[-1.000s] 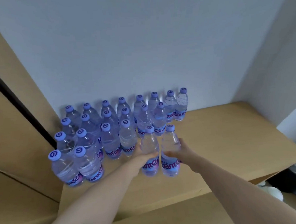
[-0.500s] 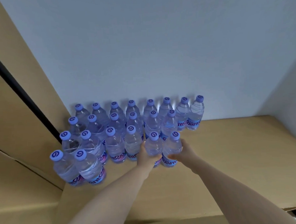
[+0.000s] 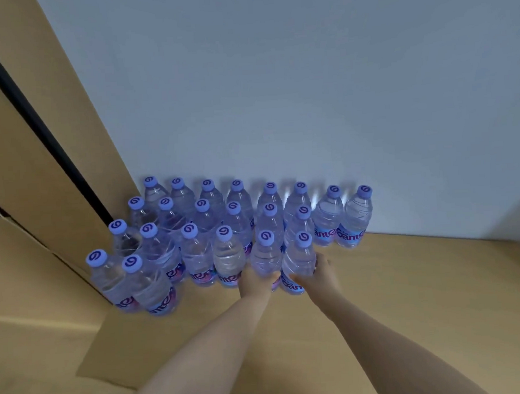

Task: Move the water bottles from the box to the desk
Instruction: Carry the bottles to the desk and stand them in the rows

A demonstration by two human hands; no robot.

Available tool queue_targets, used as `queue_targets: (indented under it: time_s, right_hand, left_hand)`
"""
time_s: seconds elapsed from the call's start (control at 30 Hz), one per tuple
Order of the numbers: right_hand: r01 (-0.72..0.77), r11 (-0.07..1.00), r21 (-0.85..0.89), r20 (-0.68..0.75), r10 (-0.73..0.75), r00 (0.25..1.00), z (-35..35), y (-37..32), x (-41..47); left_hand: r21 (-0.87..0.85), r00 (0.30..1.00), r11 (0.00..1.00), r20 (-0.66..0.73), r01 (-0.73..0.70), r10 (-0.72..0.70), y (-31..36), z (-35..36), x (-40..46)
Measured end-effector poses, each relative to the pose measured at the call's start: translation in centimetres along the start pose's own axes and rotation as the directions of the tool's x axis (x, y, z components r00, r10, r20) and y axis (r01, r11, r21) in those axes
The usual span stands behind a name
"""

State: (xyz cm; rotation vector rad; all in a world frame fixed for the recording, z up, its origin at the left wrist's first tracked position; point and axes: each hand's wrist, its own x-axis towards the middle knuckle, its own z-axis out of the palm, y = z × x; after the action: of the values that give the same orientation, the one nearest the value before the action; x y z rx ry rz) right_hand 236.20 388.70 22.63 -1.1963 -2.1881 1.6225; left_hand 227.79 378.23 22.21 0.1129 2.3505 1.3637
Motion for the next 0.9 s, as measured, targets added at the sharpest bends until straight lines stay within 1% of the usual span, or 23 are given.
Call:
queue_targets:
  time_s: [0.07,0.17,0.33,0.43,0.47,0.53,0.6,0.67,0.7,0.77,0.83,0.9]
  right_hand:
    - [0.005,1.0,-0.005,0.008,-0.005,1.0,-0.1,0.1,0.2]
    - [0.007,1.0,-0.008,0.006,-0.007,1.0,-0.1,0.4,0.2]
    - [0.006,1.0,0.008,0.017,-0.006,1.0,-0.3,0.4,0.3]
    - [-0.045,0.999,0.008,0.05,0.044,0.998,-0.3,0.3,0.3]
    - [-0.076,0.997,0.004,0.067,0.075,0.995,-0.2,0.3,0.3]
    - [-0.153,0.988,0.019,0.102,0.15,0.983,0.0,0.6,0.2]
    - [-0.26,0.965,0.024,0.147,0.254,0.956,0.3,0.9,0.1]
    - [-0.399,0.915,-0.057,0.236,0.401,0.885,0.8,0.9,-0.5]
    - [-0.432,0.894,-0.12,0.282,0.448,0.849,1.3,0.7,-1.0]
    - [-0.407,0.886,-0.222,0.334,0.461,0.822,2.7,0.4,-1.7]
    - [-0.334,0.896,-0.294,0.367,0.428,0.826,4.4,-0.1,-2.2]
    - [-0.257,0.896,-0.362,0.412,0.401,0.818,6.6,-0.9,-2.9]
  left_hand:
    - [0.036,0.998,0.997,0.009,0.062,-0.063,0.4,0.0,0.3]
    - [0.011,0.993,0.993,0.003,0.117,-0.117,0.5,0.4,0.6]
    - [-0.012,0.991,0.991,-0.024,0.13,-0.13,0.2,0.8,0.3]
    - [-0.093,0.994,0.989,-0.003,0.112,-0.113,-0.4,0.7,0.1]
    - [-0.083,0.996,0.993,-0.001,0.087,-0.087,-0.7,0.5,0.0]
    - [-0.018,0.999,0.999,-0.003,0.051,-0.051,-1.4,0.1,-0.3]
    - [0.029,0.997,0.997,-0.016,0.077,-0.077,-2.2,-0.6,-0.7]
    - [0.049,0.994,0.993,-0.016,0.106,-0.105,-3.3,-1.5,-1.3]
    - [0.086,0.994,0.99,-0.028,0.11,-0.108,-3.8,-2.2,-1.7]
    - [0.218,0.994,0.97,-0.058,0.105,-0.094,-5.0,-3.8,-2.6]
    - [0.351,0.991,0.929,-0.102,0.114,-0.083,-6.5,-5.8,-3.3]
    - [0.43,0.988,0.893,-0.132,0.133,-0.084,-7.8,-8.0,-4.1]
